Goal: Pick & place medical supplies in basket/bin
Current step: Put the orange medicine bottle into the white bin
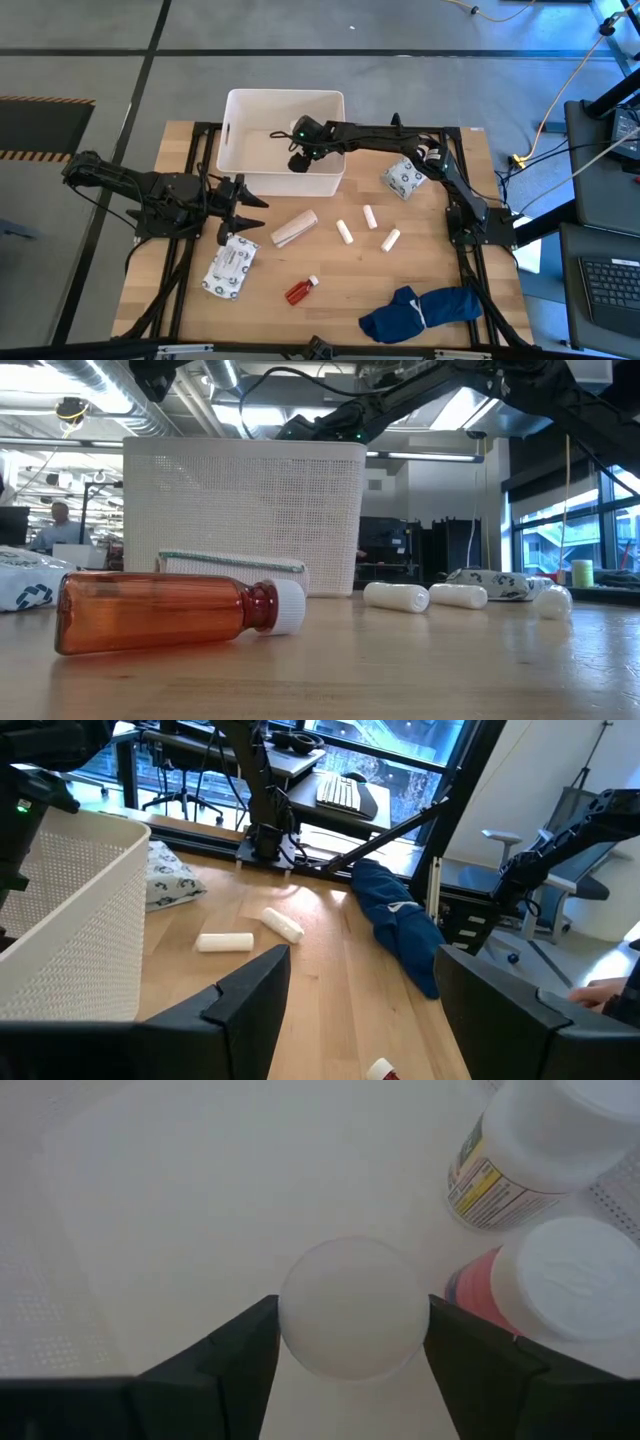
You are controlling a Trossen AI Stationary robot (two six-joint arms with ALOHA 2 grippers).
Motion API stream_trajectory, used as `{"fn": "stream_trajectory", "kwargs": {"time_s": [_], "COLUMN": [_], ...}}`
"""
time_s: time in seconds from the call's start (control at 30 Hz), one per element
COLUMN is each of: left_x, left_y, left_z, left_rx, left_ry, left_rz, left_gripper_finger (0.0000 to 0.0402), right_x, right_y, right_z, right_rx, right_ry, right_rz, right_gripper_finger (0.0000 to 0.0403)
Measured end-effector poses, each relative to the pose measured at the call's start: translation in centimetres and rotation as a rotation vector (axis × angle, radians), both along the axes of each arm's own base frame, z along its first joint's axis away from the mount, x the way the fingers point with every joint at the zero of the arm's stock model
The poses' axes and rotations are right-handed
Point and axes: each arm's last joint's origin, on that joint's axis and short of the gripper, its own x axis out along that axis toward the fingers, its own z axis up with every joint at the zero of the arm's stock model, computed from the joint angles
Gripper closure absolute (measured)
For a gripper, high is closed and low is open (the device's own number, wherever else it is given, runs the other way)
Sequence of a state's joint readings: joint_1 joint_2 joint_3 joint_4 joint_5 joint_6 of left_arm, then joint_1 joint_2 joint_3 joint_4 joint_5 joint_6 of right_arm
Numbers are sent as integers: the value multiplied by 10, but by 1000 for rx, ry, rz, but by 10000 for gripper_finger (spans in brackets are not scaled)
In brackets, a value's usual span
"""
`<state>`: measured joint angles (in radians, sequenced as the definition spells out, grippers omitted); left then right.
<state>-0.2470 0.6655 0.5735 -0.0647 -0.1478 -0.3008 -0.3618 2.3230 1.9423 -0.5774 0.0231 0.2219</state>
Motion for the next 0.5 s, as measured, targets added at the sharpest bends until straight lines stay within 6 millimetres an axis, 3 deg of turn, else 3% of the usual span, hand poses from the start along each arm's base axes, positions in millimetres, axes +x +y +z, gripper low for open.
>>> {"fn": "stream_trajectory", "kwargs": {"time_s": [0.5], "left_x": [0], "left_y": [0], "left_z": [0], "left_rx": [0], "left_ry": [0], "left_rz": [0], "left_gripper_finger": [160], "right_x": [0], "right_y": [0], "right_z": [0], "right_rx": [3], "right_ry": [0], "right_rz": [-2], "right_gripper_finger": [165]}}
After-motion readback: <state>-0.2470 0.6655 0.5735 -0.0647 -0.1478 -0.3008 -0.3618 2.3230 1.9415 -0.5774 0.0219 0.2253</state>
